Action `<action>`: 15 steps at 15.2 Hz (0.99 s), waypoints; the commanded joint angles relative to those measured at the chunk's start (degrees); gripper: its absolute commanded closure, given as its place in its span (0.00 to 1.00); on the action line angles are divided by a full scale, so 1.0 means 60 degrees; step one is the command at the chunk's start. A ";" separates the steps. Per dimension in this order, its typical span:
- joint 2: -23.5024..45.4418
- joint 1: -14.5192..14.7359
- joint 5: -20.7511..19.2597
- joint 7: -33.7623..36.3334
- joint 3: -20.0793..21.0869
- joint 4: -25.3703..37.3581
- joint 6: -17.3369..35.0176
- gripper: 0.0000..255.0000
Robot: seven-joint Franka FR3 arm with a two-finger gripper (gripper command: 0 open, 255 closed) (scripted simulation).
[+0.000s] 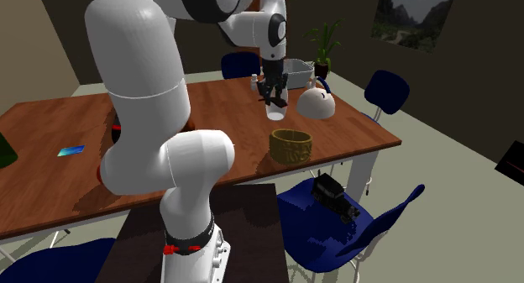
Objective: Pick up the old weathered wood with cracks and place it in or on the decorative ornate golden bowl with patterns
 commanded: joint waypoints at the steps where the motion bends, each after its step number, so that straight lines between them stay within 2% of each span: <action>1: -0.0482 -0.0271 -0.0400 -0.0148 -0.0123 -0.0337 -0.0028 1.00; 8: -0.1581 -0.1240 -0.1375 -0.1089 -0.0724 -0.0911 -0.0223 1.00; 15: -0.1012 -0.1090 -0.1174 -0.1283 -0.1120 -0.1437 0.0810 1.00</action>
